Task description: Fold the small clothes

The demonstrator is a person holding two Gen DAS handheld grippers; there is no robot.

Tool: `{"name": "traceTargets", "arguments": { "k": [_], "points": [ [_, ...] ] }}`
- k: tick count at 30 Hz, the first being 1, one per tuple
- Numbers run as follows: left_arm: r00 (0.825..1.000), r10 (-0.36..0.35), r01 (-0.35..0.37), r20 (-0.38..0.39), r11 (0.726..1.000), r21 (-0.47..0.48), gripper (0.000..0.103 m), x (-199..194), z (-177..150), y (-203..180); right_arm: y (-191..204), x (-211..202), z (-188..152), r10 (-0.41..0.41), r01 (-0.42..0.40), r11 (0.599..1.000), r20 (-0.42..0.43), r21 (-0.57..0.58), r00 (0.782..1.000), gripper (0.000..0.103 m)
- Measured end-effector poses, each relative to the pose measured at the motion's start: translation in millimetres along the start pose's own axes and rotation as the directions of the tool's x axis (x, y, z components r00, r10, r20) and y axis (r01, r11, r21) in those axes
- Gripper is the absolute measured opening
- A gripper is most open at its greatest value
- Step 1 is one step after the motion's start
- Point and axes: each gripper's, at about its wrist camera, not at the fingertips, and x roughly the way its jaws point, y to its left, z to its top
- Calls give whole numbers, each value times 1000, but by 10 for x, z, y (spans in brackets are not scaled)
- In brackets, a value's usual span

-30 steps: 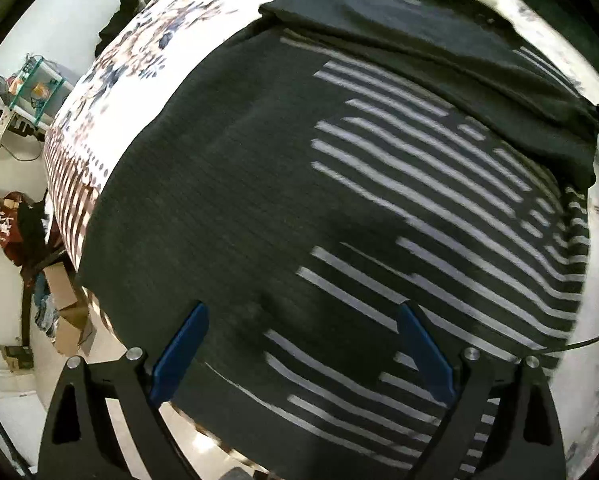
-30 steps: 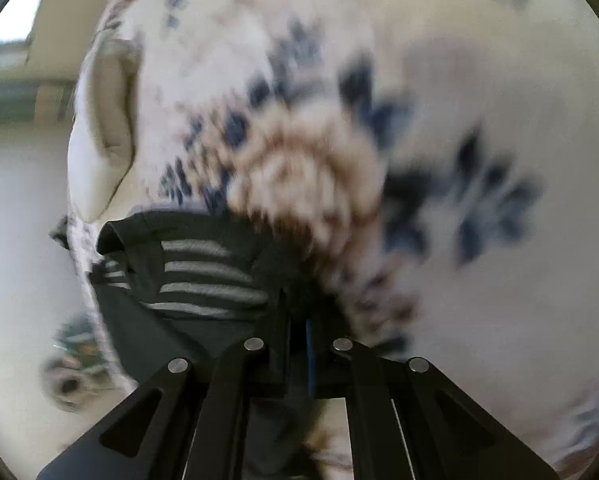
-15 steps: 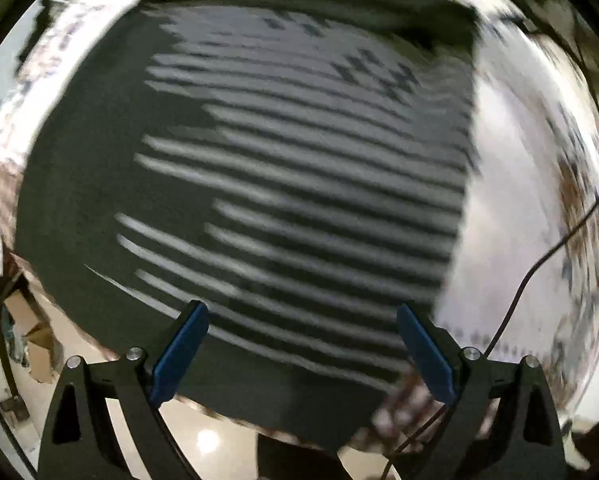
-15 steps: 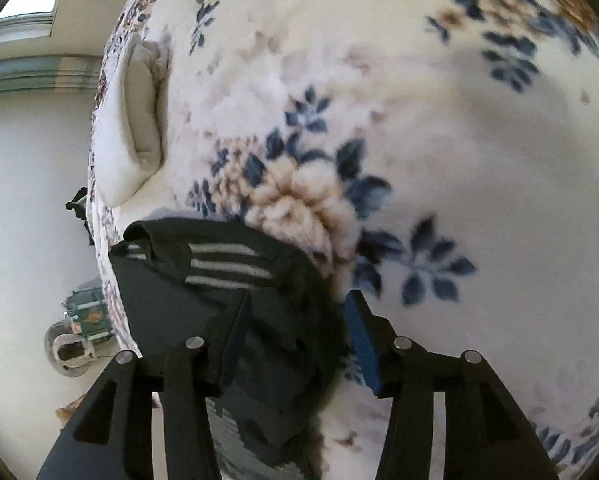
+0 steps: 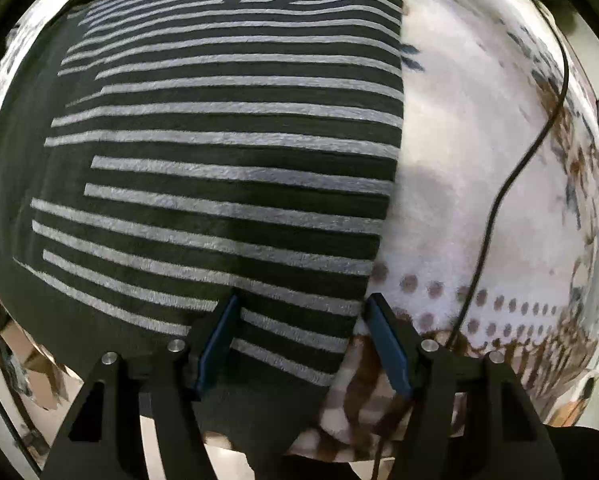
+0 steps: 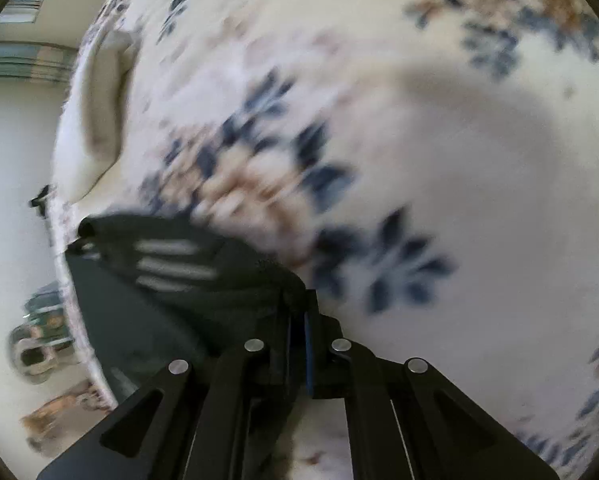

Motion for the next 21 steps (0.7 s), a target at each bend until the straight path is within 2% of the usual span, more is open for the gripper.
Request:
{"name": "traceTargets", "arguments": {
  "k": [1, 4, 5, 6, 8, 10, 13, 16, 17, 18, 19, 21],
  "points": [
    [1000, -6, 6, -2, 1000, -13, 63, -2, 0, 18, -63, 45, 30, -23, 23, 999, 0, 23, 1000, 1],
    [1000, -21, 20, -4, 999, -44, 63, -18, 14, 71, -102, 226, 89, 8, -2, 998, -97, 63, 995, 6],
    [1000, -23, 23, 1, 998, -57, 63, -35, 17, 88, -70, 203, 86, 14, -7, 998, -109, 63, 994, 16],
    [1000, -16, 16, 9, 997, -74, 63, -60, 19, 110, -16, 165, 68, 6, 1, 999, -124, 54, 992, 21],
    [1000, -27, 29, 14, 993, -116, 63, -96, 52, 234, 104, -8, -22, 8, -6, 1000, -107, 16, 994, 43],
    [999, -41, 43, 15, 987, -158, 63, -88, 57, 336, 208, -215, -196, 57, -58, 998, -74, -10, 996, 53],
    [999, -37, 37, 4, 986, -163, 64, -14, 53, 366, 306, -250, -443, 131, -134, 991, -106, -23, 986, 54],
    [1000, -31, 30, -2, 988, -154, 65, 28, 12, 329, 377, -7, -552, 105, -108, 994, -134, -9, 985, 54],
    [999, -33, 32, -3, 988, -154, 65, 31, 4, 322, 386, 76, -564, 108, -109, 994, -125, 6, 986, 52],
    [999, -34, 34, -2, 987, -155, 65, 15, 10, 316, 400, 127, -576, 126, -124, 992, -112, 22, 986, 43],
    [999, -37, 36, 2, 987, -158, 65, -7, 1, 332, 455, 168, -610, 154, -152, 988, -89, 26, 984, 2],
    [999, -39, 40, 8, 985, -168, 65, -57, 7, 366, 556, 97, -696, 184, -183, 982, -46, 37, 982, 2]
  ]
}}
